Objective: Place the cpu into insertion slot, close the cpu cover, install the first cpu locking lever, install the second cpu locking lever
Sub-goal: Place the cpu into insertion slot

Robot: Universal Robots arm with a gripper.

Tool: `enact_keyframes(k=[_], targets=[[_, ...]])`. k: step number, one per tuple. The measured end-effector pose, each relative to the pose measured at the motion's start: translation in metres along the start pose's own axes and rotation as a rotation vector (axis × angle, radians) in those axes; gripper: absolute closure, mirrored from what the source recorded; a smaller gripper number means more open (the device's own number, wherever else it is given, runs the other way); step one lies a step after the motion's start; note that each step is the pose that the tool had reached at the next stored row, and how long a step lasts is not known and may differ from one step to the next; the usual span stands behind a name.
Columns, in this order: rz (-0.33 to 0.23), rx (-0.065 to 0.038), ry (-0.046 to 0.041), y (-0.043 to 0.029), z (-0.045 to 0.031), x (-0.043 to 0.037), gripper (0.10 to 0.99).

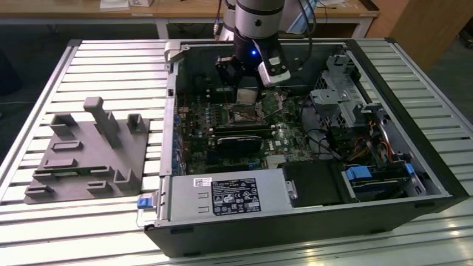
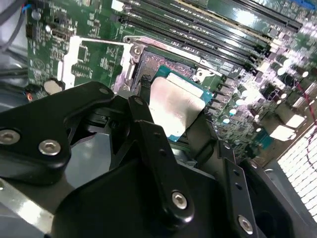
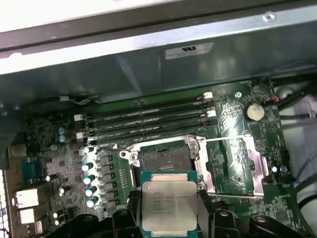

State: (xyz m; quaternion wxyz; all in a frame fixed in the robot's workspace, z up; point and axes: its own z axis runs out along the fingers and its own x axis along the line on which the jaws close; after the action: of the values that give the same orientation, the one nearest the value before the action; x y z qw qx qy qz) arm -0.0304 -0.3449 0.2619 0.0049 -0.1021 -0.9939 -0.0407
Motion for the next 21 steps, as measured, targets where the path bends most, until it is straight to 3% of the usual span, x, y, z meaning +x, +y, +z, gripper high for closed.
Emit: enact_keyframes(k=[21], targets=[[0.314,0.015,-0.0297,-0.0002,0.0023,0.0000,0.549]])
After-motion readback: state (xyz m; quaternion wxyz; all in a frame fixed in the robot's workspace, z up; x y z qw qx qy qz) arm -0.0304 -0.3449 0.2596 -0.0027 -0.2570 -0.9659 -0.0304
